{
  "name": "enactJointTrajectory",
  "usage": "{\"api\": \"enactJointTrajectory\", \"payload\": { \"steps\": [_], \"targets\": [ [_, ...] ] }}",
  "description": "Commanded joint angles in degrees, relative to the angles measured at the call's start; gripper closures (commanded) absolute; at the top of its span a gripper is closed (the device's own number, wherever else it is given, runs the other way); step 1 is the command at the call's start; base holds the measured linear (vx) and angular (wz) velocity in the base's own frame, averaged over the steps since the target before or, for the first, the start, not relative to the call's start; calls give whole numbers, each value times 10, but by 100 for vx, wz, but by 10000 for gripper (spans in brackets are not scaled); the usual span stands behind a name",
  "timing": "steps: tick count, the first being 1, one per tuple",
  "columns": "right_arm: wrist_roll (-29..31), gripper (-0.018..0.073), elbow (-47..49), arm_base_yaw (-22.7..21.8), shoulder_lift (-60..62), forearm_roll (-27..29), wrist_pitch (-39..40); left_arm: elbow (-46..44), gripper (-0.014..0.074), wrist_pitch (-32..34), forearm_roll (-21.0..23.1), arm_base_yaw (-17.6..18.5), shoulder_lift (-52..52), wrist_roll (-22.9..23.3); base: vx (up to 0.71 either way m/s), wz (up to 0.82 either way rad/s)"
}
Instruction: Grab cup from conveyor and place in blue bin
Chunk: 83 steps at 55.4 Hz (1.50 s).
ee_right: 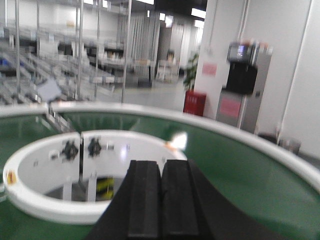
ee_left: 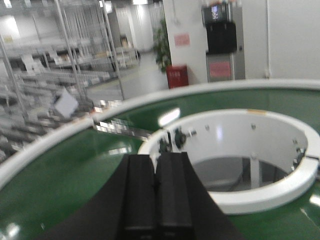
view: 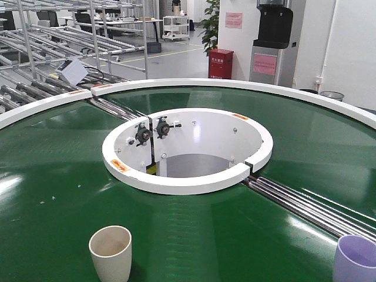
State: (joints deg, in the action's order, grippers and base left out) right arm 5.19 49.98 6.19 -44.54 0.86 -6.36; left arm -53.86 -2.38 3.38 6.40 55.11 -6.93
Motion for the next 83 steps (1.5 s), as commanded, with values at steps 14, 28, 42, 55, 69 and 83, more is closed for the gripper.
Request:
{"api": "enactJointTrajectory", "payload": {
  "steps": [14, 28, 42, 55, 69, 83],
  "targets": [
    [-16, 368, 20, -2, -31, 14, 48, -31, 414, 9, 2, 0, 47, 25, 0, 0],
    [-31, -93, 20, -2, -33, 24, 64, -31, 79, 28, 2, 0, 47, 25, 0, 0],
    [-33, -154, 36, -3, -33, 28, -10, -61, 42, -92, 1, 17, 56, 53, 0, 0],
    [-223, -116, 197, -140, -130, -74, -364, -286, 74, -428, 3, 17, 171, 58, 0, 0],
    [-170, -65, 229, -216, -287, -20, -411, -405, 85, -518, 28, 17, 367, 60, 0, 0],
    [-121, -48, 229, -214, -388, 39, -415, -404, 85, -524, 119, 23, 486, 37, 0, 0]
  ]
}}
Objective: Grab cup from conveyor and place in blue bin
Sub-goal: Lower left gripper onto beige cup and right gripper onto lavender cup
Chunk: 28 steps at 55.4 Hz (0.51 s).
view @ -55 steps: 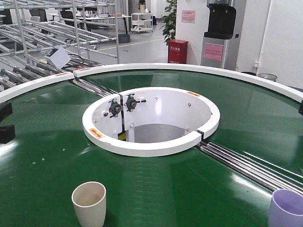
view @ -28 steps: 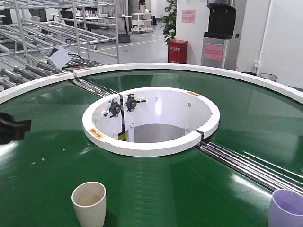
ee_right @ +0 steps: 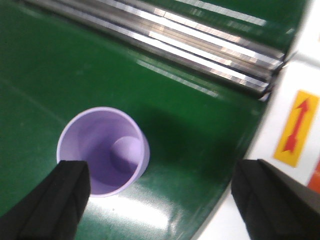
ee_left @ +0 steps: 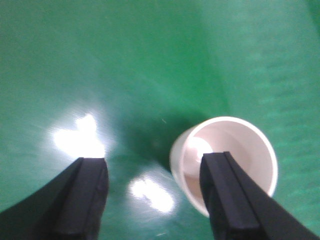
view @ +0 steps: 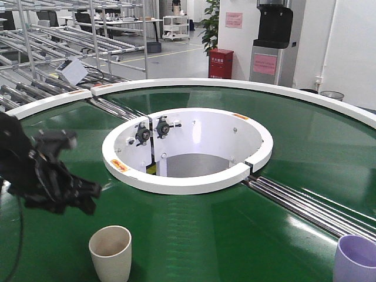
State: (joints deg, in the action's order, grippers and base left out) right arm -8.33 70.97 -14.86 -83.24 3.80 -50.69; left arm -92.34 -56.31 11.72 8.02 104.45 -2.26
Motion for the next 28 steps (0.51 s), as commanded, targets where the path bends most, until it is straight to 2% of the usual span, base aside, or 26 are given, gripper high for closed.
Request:
{"api": "enactJointTrajectory", "payload": {
  "steps": [1, 10, 28],
  "targets": [
    [14, -46, 19, -3, -6, 9, 28, -19, 85, 15, 39, 8, -4, -11, 0, 0],
    [21, -35, 19, -3, -35, 7, 39, -19, 85, 22, 37, 24, 17, -23, 0, 0],
    [23, -35, 19, -3, -79, -3, 49, -19, 85, 19, 36, 26, 49, -23, 0, 0]
  ]
}}
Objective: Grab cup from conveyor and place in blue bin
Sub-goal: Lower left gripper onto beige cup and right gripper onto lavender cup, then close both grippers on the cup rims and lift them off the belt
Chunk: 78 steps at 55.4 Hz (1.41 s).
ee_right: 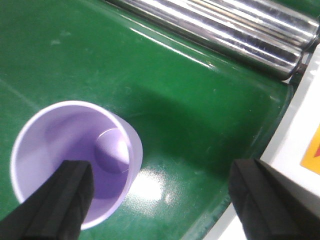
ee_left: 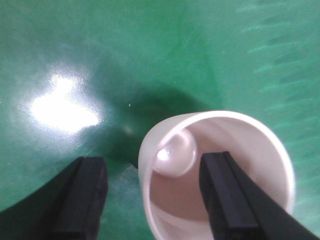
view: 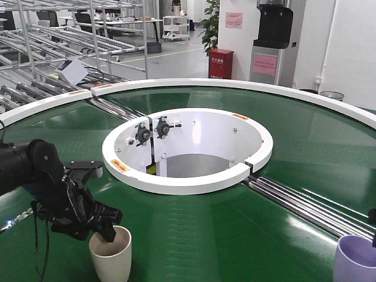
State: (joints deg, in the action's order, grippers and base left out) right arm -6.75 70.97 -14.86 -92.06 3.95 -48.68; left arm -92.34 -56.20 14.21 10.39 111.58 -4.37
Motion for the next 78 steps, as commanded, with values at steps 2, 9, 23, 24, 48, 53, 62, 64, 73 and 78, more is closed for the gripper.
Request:
{"api": "enactJointTrajectory", "payload": {
  "steps": [2, 9, 23, 24, 48, 53, 62, 64, 73, 78],
  "targets": [
    [7, -35, 19, -3, 3, -5, 29, -19, 85, 18, 12, 2, -18, -2, 0, 0],
    [9, -24, 19, -3, -28, -5, 31, -19, 88, 21, 12, 4, -2, -2, 0, 0],
    [27, 296, 19, -3, -69, 11, 41, -19, 346, 30, 11, 16, 7, -21, 0, 0],
    [27, 333, 19, -3, -69, 13, 42, -19, 376, 31, 11, 17, 6, -23, 0, 0],
    [81, 573, 24, -3, 69, 83, 38, -19, 604, 75, 12, 22, -135, -31, 0, 0],
    [91, 573, 24, -3, 128, 101, 38, -19, 604, 96, 8, 22, -195, -31, 0, 0],
    [99, 571, 24, -3, 241, 111, 35, -19, 603, 111, -29, 22, -282, -21, 0, 0],
    [99, 571, 24, -3, 263, 111, 31, -19, 603, 106, -39, 22, -297, -12, 0, 0],
    [99, 568, 24, -3, 327, 110, 25, -19, 603, 82, -62, 22, -332, 4, 0, 0],
    [98, 568, 24, -3, 342, 111, 18, -19, 603, 82, -62, 22, -336, 3, 0, 0]
  ]
}}
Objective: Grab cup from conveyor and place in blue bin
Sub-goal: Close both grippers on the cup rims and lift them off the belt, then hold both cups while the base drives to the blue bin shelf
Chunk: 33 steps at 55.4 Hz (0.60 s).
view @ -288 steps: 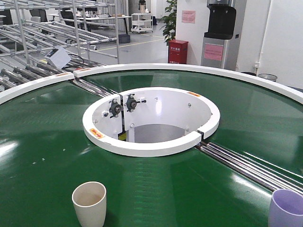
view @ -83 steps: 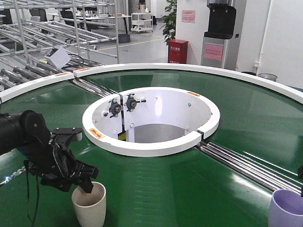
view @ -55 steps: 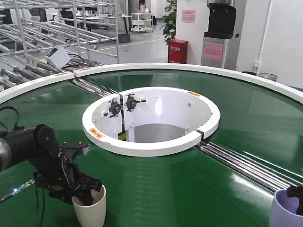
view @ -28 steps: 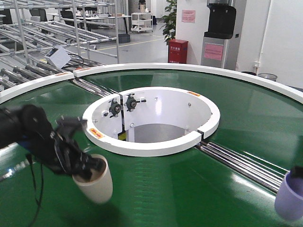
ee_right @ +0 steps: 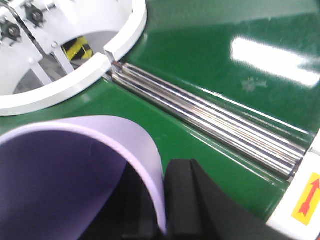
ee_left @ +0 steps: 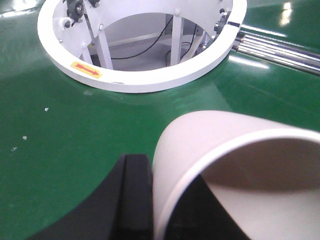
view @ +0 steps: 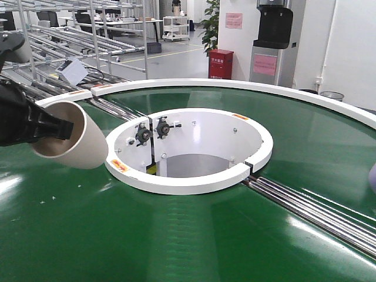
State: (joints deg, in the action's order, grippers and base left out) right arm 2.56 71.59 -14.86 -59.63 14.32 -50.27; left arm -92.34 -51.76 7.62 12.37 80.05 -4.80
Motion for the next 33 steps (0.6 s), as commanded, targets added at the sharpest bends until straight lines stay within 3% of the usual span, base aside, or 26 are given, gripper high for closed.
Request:
{"api": "enactJointTrajectory", "payload": {
  "steps": [1, 33],
  "targets": [
    [5, 568, 18, -3, 20, 7, 32, -19, 603, 38, 3, 2, -20, 7, 0, 0],
    [5, 568, 18, -3, 34, 7, 32, -19, 603, 38, 3, 2, -21, 7, 0, 0]
  ]
}}
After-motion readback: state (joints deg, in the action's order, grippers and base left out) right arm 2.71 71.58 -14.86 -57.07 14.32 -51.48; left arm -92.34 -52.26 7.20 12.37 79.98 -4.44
